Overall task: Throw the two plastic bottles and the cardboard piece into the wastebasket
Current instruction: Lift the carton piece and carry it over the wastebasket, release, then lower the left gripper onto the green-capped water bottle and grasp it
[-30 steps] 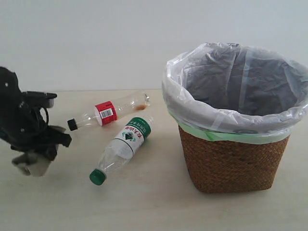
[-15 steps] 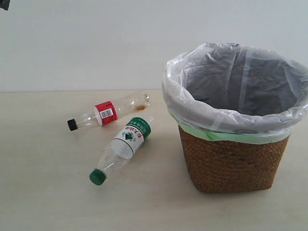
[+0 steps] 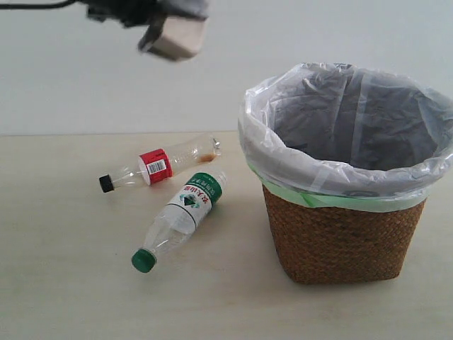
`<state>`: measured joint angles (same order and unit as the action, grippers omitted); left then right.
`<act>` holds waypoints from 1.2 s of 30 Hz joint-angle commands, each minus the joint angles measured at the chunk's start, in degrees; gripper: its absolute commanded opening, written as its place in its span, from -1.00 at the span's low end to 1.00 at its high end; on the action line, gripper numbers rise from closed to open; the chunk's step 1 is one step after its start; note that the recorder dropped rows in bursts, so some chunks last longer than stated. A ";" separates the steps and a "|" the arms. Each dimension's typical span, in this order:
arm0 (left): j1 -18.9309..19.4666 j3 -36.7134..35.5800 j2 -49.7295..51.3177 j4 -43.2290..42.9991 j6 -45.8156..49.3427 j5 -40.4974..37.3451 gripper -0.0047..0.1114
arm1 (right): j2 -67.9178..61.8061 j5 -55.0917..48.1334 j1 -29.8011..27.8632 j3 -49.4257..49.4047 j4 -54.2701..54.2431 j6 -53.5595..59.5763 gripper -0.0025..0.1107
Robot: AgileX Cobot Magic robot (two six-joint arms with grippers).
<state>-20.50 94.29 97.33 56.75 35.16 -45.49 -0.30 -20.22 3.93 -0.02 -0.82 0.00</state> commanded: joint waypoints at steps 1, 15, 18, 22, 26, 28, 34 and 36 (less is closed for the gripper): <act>-5.09 0.91 -0.66 20.82 13.95 6.71 0.91 | 0.30 0.59 -0.29 0.02 0.09 0.00 -0.96; -8.10 0.91 0.68 15.51 12.98 11.28 0.90 | 0.30 0.59 -0.29 0.02 0.09 0.00 -0.96; -7.72 0.91 0.68 9.69 9.02 12.00 0.89 | 0.30 0.59 -0.29 0.02 0.09 0.00 -0.96; -6.98 0.91 0.68 -6.79 1.26 10.58 0.89 | 0.30 0.59 -0.29 0.02 0.09 0.00 -0.96; -6.37 0.91 0.68 -29.39 -8.27 5.08 0.89 | 0.30 0.59 -0.29 0.02 0.09 0.00 -0.96; -6.04 0.77 0.68 -43.06 -14.13 2.50 0.89 | 0.30 0.69 -0.29 0.02 0.09 0.00 -0.96; -5.95 -4.90 3.33 -49.28 -18.26 -3.00 0.89 | 0.30 0.69 -0.29 0.02 0.09 0.00 -0.96; -5.95 -6.38 5.82 -49.28 -18.26 -4.13 0.89 | 0.30 0.69 -0.29 0.02 0.09 0.00 -0.96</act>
<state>-26.41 89.14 101.45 7.71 17.83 -48.69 -0.30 -20.22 3.93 -0.02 -0.82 0.00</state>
